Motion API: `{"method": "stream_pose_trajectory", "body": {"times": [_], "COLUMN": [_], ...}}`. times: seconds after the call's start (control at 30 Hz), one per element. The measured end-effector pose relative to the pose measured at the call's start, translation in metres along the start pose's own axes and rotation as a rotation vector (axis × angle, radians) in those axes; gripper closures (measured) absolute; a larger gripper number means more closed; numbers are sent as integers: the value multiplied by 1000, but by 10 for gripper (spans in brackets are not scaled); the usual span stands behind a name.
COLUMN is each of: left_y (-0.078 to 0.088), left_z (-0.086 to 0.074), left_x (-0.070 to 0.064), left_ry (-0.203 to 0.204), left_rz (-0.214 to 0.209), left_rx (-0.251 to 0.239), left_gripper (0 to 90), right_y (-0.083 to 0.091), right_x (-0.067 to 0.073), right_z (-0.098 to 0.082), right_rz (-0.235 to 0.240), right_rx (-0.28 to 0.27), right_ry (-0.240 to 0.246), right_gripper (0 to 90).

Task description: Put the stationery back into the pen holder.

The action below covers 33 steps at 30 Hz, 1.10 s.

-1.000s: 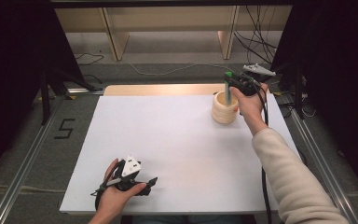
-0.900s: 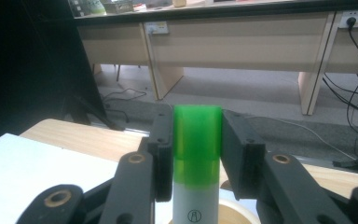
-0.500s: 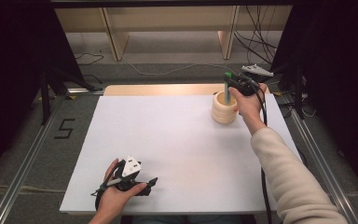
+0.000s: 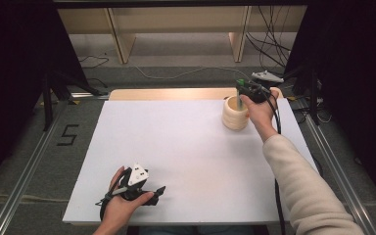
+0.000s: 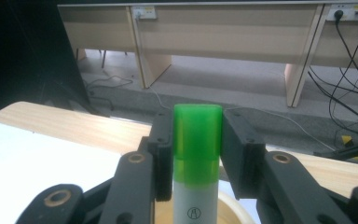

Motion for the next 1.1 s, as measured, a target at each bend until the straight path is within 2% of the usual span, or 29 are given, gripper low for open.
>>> {"method": "stream_pose_trajectory", "body": {"times": [0.5,0.9,1.1], "left_y": [0,0,0], "left_z": [0,0,0], "left_x": [-1,-1,-1], "left_ry": [0,0,-1], "left_rz": [0,0,0], "left_rx": [-1,-2,-2], "left_gripper": [158,159,159], "right_y": [-6,-9,-10], "right_x": [1,4,5], "right_z": [-23,-39,-44], "right_rz": [7,12,16], "right_rx": [55,129,149], "right_ry": [2,30,34], "right_gripper": [672,672,672]}}
Point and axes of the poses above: each handheld gripper's, and its own axes: y roughly backward along the jaws, z roughly out of its top, x roughly to its left, the point moved 8 cm from there along -y, roughly forward along the jaws, and after that the axes turned 15 degrees about z, right-handed, at the moved point
